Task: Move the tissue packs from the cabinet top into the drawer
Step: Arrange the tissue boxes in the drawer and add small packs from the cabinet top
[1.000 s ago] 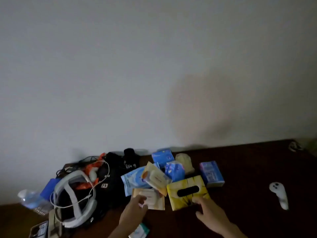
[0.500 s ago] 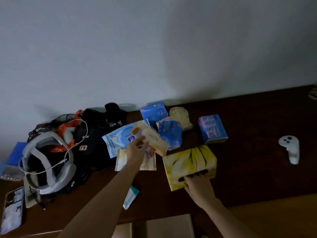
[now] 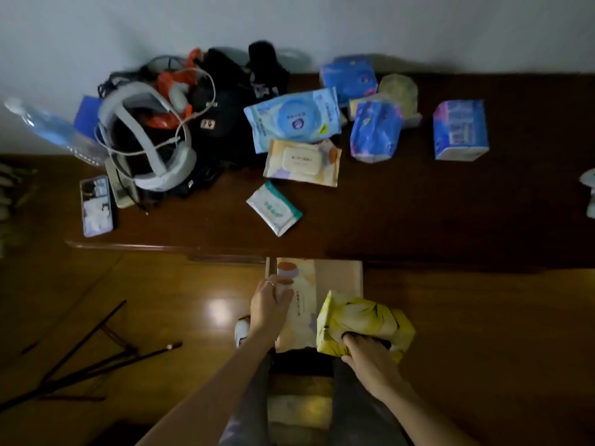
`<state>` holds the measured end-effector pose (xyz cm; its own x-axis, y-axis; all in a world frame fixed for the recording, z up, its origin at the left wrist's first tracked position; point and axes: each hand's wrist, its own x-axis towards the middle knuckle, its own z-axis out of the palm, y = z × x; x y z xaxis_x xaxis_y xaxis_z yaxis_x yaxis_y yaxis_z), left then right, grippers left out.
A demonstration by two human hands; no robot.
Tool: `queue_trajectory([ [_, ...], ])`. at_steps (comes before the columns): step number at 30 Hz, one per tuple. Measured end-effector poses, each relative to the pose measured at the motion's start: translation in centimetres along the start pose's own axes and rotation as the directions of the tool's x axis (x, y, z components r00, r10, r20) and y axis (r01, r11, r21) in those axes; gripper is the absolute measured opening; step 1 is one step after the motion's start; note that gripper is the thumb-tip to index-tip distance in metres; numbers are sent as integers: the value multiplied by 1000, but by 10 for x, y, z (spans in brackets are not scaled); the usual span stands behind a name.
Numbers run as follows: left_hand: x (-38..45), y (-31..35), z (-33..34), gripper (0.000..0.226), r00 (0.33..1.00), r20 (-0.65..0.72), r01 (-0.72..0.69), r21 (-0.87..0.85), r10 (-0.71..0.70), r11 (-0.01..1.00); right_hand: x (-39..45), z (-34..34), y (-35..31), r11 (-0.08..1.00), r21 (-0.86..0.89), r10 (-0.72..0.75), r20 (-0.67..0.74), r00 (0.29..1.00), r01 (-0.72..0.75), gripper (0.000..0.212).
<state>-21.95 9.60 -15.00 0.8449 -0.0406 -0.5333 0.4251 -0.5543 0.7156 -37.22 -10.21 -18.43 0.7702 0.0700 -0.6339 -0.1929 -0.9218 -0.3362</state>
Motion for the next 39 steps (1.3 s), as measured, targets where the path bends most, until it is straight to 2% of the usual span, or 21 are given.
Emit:
queue_trajectory([
  [2,6,-42,-5,34,999,35,35,51,-37,998,9,23,-10,998,-51,-22,28,999,23,34],
  [5,17,-102,-13,26,989,85,112,96,-120,989,32,54,-20,996,-85,-29,53,998,33,39],
  [10,43,-192,-6,20,973,41,218,162,-228,962,87,118,-12,985,-155,-59,106,993,75,42],
  [16,84,-272,51,17,978,-2,205,208,-210,956,175,188,34,967,-235,-68,111,991,93,48],
  [23,169,-335,103,19,994,-27,113,233,-110,966,272,259,69,970,-238,-44,12,999,46,52],
  [28,227,-360,123,17,1000,17,12,215,-16,976,337,282,78,996,-87,-42,-52,998,38,52],
  [31,254,-373,132,25,998,-8,-54,294,59,954,370,289,75,979,202,-10,-89,996,28,54],
  [33,266,-385,136,30,994,-38,-83,308,99,948,388,297,75,913,408,41,-98,994,3,58],
  [35,271,-400,144,27,985,-57,-139,290,163,947,403,305,77,866,500,49,-84,995,-1,60],
  [36,273,-405,148,25,978,-56,-180,268,201,947,407,312,81,855,518,36,-105,994,23,58],
  [38,270,-405,153,24,962,-60,-257,144,267,956,410,316,88,831,539,-2,-245,970,137,47],
  [39,262,-406,154,24,962,-51,-262,104,268,960,402,323,91,820,556,44,-302,952,138,41],
])
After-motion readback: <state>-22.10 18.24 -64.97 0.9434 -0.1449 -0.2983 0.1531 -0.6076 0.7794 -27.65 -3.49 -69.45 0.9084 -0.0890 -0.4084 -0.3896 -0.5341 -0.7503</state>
